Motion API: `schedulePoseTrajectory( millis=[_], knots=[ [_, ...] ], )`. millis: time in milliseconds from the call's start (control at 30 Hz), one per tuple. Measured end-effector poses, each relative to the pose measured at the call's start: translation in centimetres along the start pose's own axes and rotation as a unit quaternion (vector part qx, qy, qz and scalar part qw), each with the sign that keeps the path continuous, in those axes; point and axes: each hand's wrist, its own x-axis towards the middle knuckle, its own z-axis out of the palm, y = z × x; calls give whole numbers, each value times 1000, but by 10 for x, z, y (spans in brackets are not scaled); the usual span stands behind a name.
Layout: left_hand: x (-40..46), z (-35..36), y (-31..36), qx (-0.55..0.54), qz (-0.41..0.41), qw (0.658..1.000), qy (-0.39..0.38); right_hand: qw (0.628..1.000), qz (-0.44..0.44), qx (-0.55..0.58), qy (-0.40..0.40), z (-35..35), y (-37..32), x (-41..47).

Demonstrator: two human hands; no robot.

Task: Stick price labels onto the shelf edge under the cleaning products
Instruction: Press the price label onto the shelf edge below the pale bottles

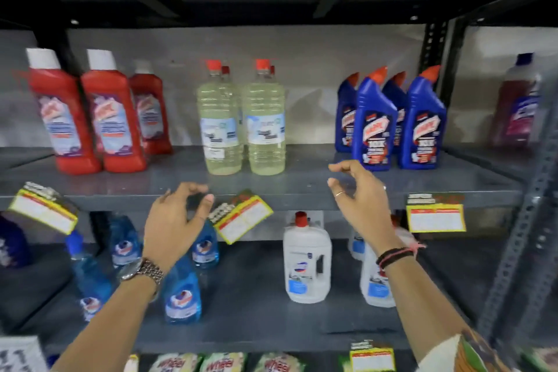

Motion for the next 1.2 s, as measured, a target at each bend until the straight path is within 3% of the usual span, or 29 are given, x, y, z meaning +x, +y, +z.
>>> schedulePoseTrajectory(
  millis=[167,300,533,833,1200],
  knots=[
    [9,-13,-42,-14,77,994,-79,998,2,10,-69,83,-60,-10],
    [9,-8,-53,7,79,994,-79,997,-9,-58,-58,109,-76,-17],
    [8,0,-51,-7,81,996,-47,991,-19,-126,-42,123,-76,-19],
    [7,-3,-51,-20,82,995,-51,994,6,-104,-41,126,-76,-20],
    [10,3,-46,6,69,997,-39,994,44,-39,-95,117,-78,-20]
  ],
)
